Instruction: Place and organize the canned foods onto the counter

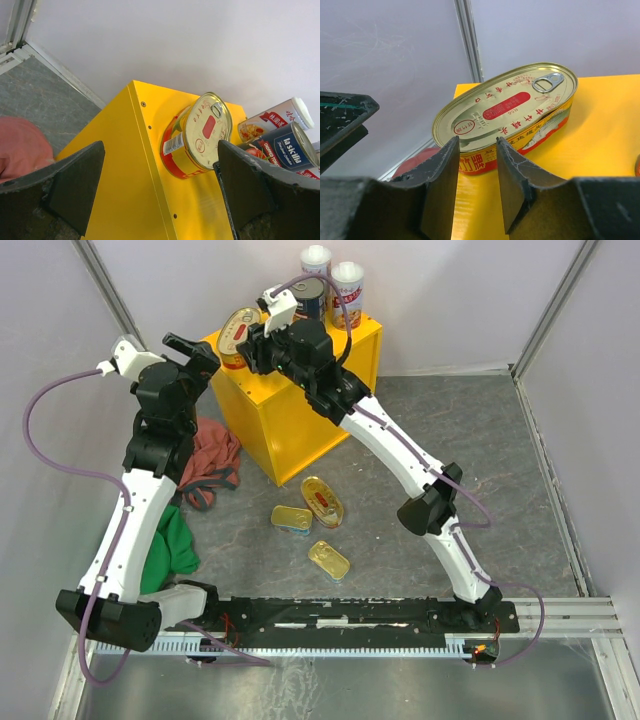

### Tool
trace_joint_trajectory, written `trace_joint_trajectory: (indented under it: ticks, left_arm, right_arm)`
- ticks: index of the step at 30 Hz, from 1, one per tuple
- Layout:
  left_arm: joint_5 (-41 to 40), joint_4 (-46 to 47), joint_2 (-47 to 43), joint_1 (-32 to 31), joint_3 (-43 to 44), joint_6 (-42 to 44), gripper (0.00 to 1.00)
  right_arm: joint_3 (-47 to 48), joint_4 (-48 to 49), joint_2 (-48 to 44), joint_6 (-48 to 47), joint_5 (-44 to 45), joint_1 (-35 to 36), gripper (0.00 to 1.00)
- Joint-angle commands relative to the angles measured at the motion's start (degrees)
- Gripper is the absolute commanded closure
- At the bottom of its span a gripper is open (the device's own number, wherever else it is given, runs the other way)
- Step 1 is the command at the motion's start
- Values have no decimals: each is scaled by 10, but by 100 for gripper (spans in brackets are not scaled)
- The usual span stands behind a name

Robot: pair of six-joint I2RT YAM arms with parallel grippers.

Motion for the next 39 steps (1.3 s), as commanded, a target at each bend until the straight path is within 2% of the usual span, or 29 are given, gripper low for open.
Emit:
trace_joint_trajectory:
  ticks: [1, 9, 17, 29, 39]
  left_arm:
    - [15, 48, -1, 12, -12, -31, 0]
    - [24, 47, -3, 22, -24, -56, 0]
    - [36, 56, 5, 23, -18, -79, 0]
    - [21, 42, 46, 23, 2, -137, 1]
    - [39, 55, 61, 26, 7, -151, 1]
  right_arm:
    - [29, 33, 19, 8, -8, 3, 56]
    - [27, 58, 0, -1, -11, 3, 53]
    - [-9, 60, -60, -18, -9, 1, 42]
    - [-253, 93, -238, -38, 12, -8, 41]
    - [-363, 100, -325, -42, 13, -24, 40]
